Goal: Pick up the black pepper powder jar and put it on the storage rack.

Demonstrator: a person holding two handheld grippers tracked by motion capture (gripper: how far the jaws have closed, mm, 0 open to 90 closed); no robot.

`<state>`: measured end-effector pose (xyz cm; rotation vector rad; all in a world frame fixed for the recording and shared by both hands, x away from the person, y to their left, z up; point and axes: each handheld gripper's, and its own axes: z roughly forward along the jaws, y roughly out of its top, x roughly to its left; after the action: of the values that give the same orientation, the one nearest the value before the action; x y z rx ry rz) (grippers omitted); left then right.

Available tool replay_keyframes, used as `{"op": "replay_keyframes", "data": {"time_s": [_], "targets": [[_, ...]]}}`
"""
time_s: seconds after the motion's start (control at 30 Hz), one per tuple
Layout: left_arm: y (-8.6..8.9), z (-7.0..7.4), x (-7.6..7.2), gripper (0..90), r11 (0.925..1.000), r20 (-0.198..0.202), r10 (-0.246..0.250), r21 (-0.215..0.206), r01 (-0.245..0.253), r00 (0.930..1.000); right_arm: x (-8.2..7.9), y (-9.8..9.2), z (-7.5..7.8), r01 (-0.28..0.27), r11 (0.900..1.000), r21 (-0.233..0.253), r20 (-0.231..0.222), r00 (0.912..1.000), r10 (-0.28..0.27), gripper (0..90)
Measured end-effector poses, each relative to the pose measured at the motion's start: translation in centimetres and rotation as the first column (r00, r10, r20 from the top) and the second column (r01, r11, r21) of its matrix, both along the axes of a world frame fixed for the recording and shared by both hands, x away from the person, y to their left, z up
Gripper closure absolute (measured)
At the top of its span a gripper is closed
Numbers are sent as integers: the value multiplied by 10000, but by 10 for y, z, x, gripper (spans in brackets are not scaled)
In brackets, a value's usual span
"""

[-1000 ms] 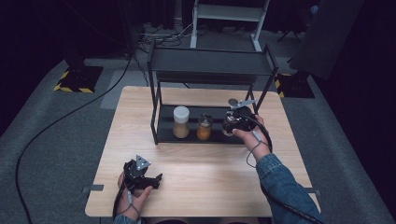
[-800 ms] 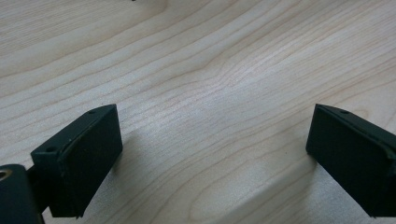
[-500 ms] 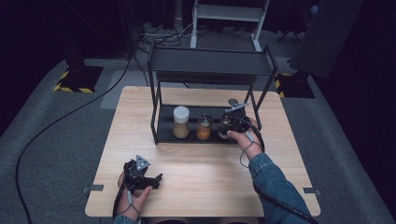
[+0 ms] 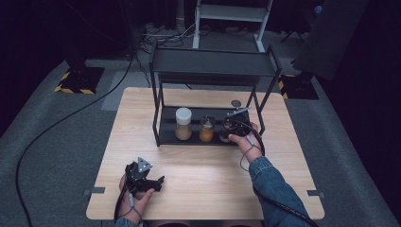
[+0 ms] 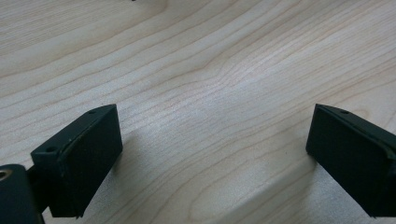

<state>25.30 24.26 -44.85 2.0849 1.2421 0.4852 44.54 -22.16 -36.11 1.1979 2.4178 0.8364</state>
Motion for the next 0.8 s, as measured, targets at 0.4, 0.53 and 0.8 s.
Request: {"op": "replay_keyframes", "data": {"time_s": [0.4,0.53,0.8], "targets": [[0,0,0,34,10000,1,-18,38,18,10000,5,-2,-6,169,9998,108,-129,9998,-168,310],[0,0,0,34,10000,-6,-3,21,3,10000,6,-4,-5,199,9994,283,-188,9996,-194,229],[0,0,0,34,10000,-6,0,21,0,10000,2,-10,10,367,9981,499,-197,9992,-358,131]]}}
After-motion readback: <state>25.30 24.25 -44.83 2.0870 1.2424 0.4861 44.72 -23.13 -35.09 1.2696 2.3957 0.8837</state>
